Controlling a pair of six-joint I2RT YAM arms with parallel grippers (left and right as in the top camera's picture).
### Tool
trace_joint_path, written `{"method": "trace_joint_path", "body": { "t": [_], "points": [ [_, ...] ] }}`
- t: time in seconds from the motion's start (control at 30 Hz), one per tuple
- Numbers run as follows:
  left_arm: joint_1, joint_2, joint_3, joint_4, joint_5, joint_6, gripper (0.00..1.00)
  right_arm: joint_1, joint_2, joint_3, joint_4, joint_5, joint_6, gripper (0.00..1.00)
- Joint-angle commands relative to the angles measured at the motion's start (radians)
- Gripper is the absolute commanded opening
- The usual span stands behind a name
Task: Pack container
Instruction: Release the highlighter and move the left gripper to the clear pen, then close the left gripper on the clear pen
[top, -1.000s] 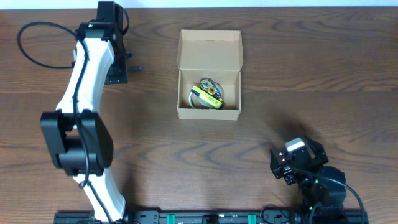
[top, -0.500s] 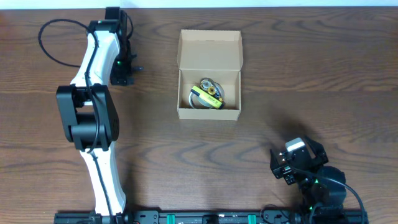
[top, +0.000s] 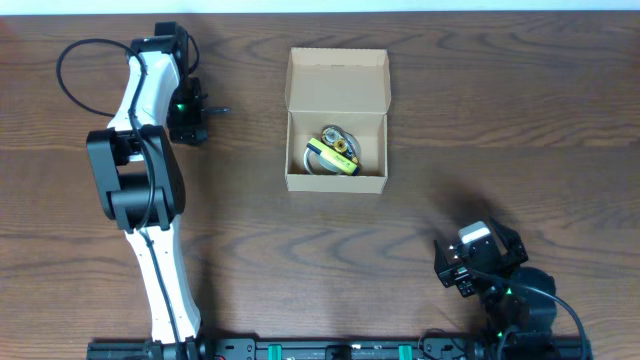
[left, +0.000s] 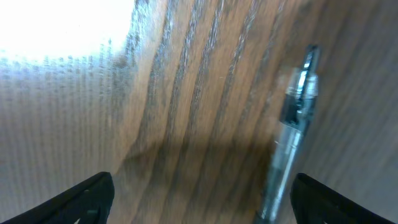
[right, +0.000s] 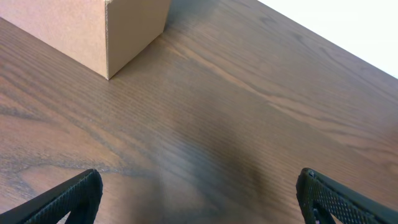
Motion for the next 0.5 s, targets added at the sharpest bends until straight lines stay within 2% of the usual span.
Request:
{"method": "trace_joint_path", "body": {
  "t": [0.0, 0.27, 0.47],
  "points": [
    [0.002, 0.028, 0.028, 0.0, 0.011, 0.003, 0.91, -0.007, -0.006, -0.003, -0.002, 0.002, 0.011, 0.99],
    [0.004, 0.031, 0.03, 0.066, 0.01, 0.003, 0.9, -0.007, -0.006, -0.003, -0.002, 0.002, 0.011, 0.99],
    [0.003, 0.031, 0.03, 0.07, 0.01, 0.003, 0.8, -0.007, -0.006, -0.003, -0.002, 0.002, 0.011, 0.99]
  ]
}}
